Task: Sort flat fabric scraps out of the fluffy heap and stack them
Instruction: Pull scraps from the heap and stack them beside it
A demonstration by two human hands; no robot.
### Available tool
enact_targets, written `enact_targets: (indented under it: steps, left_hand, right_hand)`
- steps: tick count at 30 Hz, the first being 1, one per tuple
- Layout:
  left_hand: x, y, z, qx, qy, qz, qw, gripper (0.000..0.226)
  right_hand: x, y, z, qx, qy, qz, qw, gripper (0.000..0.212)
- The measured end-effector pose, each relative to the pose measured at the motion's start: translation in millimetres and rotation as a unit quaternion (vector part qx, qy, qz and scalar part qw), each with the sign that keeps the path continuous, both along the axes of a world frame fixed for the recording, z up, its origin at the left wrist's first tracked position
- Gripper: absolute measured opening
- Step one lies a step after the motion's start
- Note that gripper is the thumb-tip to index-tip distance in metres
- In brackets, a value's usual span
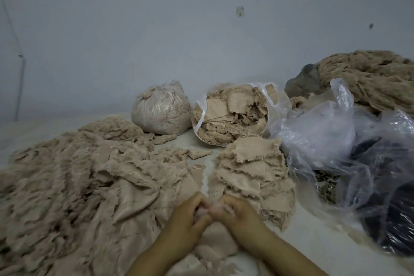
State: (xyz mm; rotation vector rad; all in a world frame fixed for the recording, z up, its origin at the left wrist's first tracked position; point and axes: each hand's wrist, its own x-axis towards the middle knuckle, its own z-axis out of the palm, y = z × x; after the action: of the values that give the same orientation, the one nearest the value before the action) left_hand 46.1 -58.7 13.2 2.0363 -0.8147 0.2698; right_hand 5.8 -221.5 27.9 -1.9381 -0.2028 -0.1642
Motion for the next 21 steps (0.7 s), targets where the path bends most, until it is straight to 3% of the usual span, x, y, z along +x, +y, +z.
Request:
enact_targets:
  steps: [4,6,8,10,11,14,17,19,20,21]
  left_hand:
    - [9,14,7,-0.178,0.122,0.109,0.970,0.020]
    - [8,19,8,-0.155,0.120,0.097,0.976,0.017]
    - [3,13,2,-0.060,0.131,0.039,0.989,0.007]
    - [-3,3,-2,-0.004,0.170,-0.012,0.985,0.013]
    - [-5,0,0,0.001,0.177,-0.021,0.984,0.009]
    - [-1,5,1,-0.001,0.120,0.061,0.991,0.039]
    - [1,12,0,-0.022,0.097,0.107,0.989,0.034]
    - [-6,5,2,-0.072,0.169,0.043,0.982,0.012]
    - [-8,1,1,-0.086,0.220,0.016,0.972,0.013]
    - [-10,-3,0,-0.087,0.244,-0.009,0.966,0.031]
  right_hand:
    - [3,-13,5,0.099,-0.030,-0.097,0.990,0.034]
    - [2,-17,5,0.113,-0.019,-0.076,0.991,0.030]
    - [2,-12,0,0.116,-0.014,-0.051,0.992,0.025]
    - [5,-5,-5,0.155,-0.036,-0.060,0.986,0.023]
    - [7,-5,-7,0.175,-0.055,-0.083,0.980,0.023]
    - [14,-15,-7,0.225,-0.093,-0.181,0.953,0.028]
    - [16,-23,-9,0.252,-0.091,-0.208,0.941,0.023]
    - [16,-16,-12,0.251,-0.068,-0.165,0.951,0.019]
    - [15,-11,-13,0.245,-0.060,-0.146,0.957,0.018]
    - [14,-7,-14,0.237,-0.062,-0.138,0.960,0.017]
